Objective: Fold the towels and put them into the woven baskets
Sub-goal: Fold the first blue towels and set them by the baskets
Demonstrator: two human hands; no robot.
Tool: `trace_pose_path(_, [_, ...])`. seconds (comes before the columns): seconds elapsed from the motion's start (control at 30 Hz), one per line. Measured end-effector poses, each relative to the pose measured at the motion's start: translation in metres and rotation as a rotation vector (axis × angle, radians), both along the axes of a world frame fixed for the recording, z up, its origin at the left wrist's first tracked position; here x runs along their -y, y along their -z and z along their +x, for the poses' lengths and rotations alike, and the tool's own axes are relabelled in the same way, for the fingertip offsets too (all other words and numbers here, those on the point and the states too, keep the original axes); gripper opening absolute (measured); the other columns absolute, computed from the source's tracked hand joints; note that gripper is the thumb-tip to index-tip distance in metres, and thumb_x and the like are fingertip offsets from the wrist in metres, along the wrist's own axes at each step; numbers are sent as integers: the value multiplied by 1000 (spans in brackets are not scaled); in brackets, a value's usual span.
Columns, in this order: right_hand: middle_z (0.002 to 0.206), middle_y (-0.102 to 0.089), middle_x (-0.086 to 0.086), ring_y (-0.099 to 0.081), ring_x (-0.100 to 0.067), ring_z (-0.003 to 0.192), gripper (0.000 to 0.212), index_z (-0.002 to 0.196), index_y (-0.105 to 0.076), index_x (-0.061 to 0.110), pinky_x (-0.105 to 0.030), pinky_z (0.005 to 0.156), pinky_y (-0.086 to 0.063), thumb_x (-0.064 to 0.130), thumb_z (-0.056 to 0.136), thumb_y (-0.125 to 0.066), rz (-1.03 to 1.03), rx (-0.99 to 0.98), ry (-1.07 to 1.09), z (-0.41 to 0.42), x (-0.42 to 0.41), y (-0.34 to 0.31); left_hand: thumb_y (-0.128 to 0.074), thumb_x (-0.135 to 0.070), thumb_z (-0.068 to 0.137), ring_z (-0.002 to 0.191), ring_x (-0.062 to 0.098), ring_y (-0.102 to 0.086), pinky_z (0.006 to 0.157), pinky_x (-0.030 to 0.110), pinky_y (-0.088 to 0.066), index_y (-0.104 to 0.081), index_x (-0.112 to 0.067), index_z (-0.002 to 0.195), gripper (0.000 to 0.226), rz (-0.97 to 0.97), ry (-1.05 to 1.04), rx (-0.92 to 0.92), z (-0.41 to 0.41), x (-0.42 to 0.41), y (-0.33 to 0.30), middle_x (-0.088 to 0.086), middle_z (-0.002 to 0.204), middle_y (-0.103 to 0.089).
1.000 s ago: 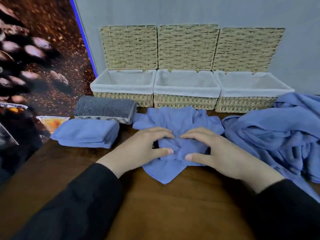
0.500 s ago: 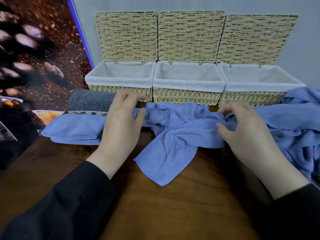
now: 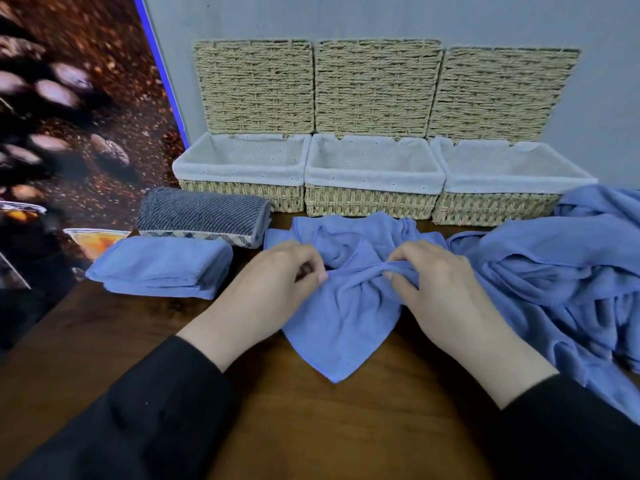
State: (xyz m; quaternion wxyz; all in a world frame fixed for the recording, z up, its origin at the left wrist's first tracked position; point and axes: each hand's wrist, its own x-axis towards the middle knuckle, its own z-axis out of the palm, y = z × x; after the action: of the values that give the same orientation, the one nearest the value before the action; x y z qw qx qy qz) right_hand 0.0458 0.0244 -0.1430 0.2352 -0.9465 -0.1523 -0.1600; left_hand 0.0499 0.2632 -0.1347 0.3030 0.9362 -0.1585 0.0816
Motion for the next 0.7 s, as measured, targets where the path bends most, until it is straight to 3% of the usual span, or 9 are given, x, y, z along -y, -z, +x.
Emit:
trace_pose_path(0.1, [96,-54,17,-53,-12,96,16,96,-54,35,-40,93,-37,37,86,-67,-12,61,-15,-4,-2,-6,-59,-25,100,76,10,-57,71,24,-43,-58,-27,89,11,-168,4,26,-8,7,-9,-8,79,-63])
trace_pose_path(0.17, [108,-55,25,-48,-1,109,34,115,-56,40,-31,103,-29,51,84,-65,-22,35,-150,-10,-11,-10,-60,-24,99,68,10,-56,64,23,-40,-60,-28,90,11,-293,39,30,-15,16,-12,-6,76,-66])
trace_pose_path(0.23, [104,-57,27,-48,5,108,45,125,-56,42,-22,102,-29,59,85,-66,92,-54,-205,-17,-21,-14,-64,-22,98,62,10,-52,62,26,-38,-63,-30,90,12,-456,65,15,-20,24,-12,-2,70,-63])
trace_pose_path(0.3, [77,-55,15,-54,-6,85,32,115,-62,39,-19,83,-38,52,86,-68,247,-98,-192,-21,-26,-14,-70,-21,94,63,15,-51,65,28,-39,-62,-32,92,14,-632,109,-22,-22,30,-11,3,67,-59])
trace_pose_path(0.37, [60,-48,8,-49,-10,61,8,91,-66,31,-17,61,-35,39,92,-67,322,-50,-172,-20,-24,-15,-76,-20,88,69,19,-59,71,29,-45,-60,-35,102,25,-750,151,-75,-21,31,-10,5,73,-64])
trace_pose_path(0.43, [57,-51,10,-46,-8,54,21,76,-61,22,-16,54,-33,28,96,-64,408,-33,-114,-17,-19,-16,-80,-18,84,73,14,-59,72,27,-47,-59,-33,115,41,-777,170,-187,-19,31,-6,1,76,-64])
trace_pose_path(0.53, [68,-57,5,-52,-10,65,28,73,-57,13,-17,59,-37,24,98,-59,519,43,-16,-15,-13,-19,-79,-21,87,78,13,-61,79,36,-51,-69,-16,105,21,-692,143,-261,-18,32,0,12,83,-69])
trace_pose_path(0.63, [81,-62,1,-59,-20,80,18,79,-59,18,-36,73,-48,21,97,-61,598,40,-27,-14,-10,-21,-71,-42,88,90,29,-67,91,62,-50,-64,4,99,47,-735,103,-254,-20,32,-1,29,104,-65])
trace_pose_path(0.7, [83,-65,2,-60,-21,78,15,97,-62,30,-38,74,-51,19,93,-70,695,-114,-182,-20,-14,-26,-68,-38,92,90,34,-66,91,65,-48,-61,6,105,46,-780,108,-179,-21,33,-7,30,103,-65])
